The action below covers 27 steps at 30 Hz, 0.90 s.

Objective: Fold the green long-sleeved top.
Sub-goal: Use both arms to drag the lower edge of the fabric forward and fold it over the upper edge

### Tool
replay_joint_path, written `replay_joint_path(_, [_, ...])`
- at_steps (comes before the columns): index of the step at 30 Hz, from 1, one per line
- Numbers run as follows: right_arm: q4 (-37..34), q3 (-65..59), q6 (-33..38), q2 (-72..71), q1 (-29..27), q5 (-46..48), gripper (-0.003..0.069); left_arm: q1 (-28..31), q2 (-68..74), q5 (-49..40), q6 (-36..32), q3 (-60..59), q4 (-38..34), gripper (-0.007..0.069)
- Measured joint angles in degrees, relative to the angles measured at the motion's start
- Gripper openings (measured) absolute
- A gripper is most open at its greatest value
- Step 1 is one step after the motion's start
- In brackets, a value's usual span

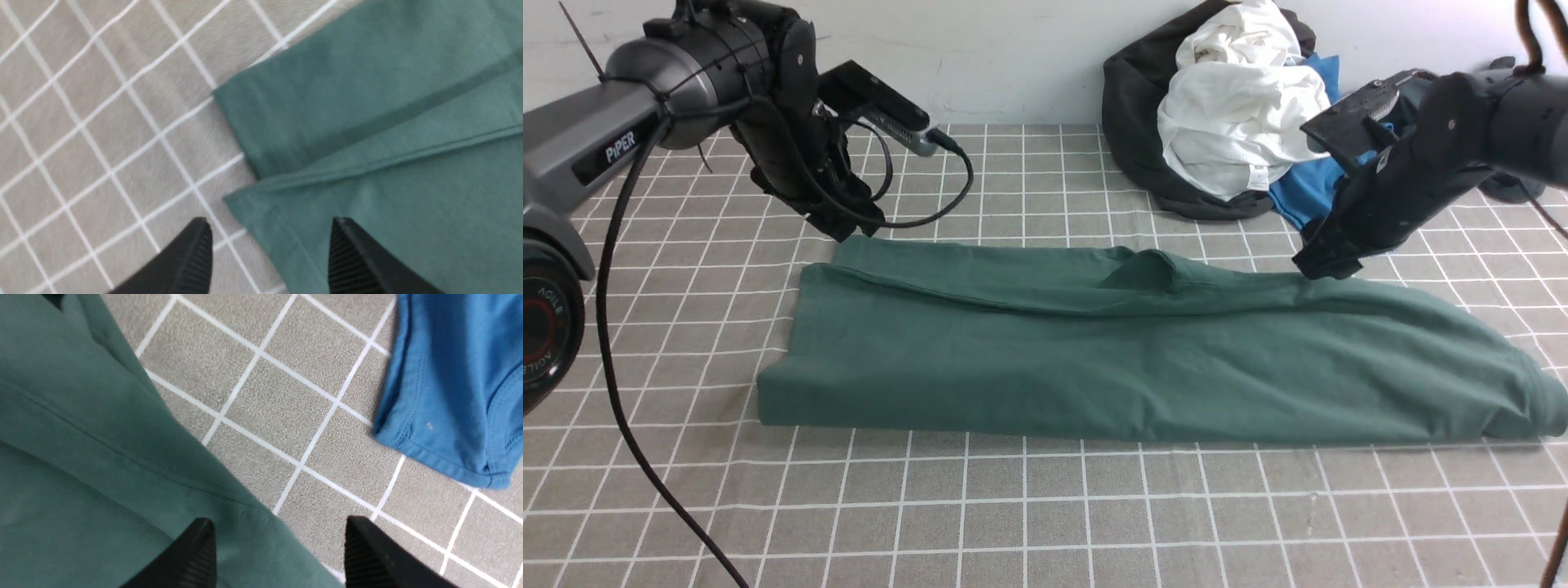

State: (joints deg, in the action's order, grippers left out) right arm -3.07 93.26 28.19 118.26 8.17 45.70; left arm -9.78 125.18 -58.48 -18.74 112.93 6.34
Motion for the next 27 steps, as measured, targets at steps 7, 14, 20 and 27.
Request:
replay_joint_path(7, [-9.93,0.1,3.45,0.52,7.04,3.91,0.0366,-1.12,-0.11,-11.25,3.3,3.26,-2.33,0.0317])
replay_joint_path(14, [-11.57,0.1,4.21,7.82,11.12,-5.02,0.0251,-3.22,-0.11,-11.97,0.94,3.41,-4.92,0.0056])
replay_joint_path(20, [-11.62,0.1,-3.91,9.17,10.83,-17.74,0.0237,-3.28,-0.11,-11.97,-0.7,3.41,-6.34,-0.0008])
replay_joint_path(27, [-11.79,6.38,-12.84,9.23,7.07,-20.85,0.0237,-3.28,-0.11,-11.97,-0.83,3.41,-7.02,-0.0008])
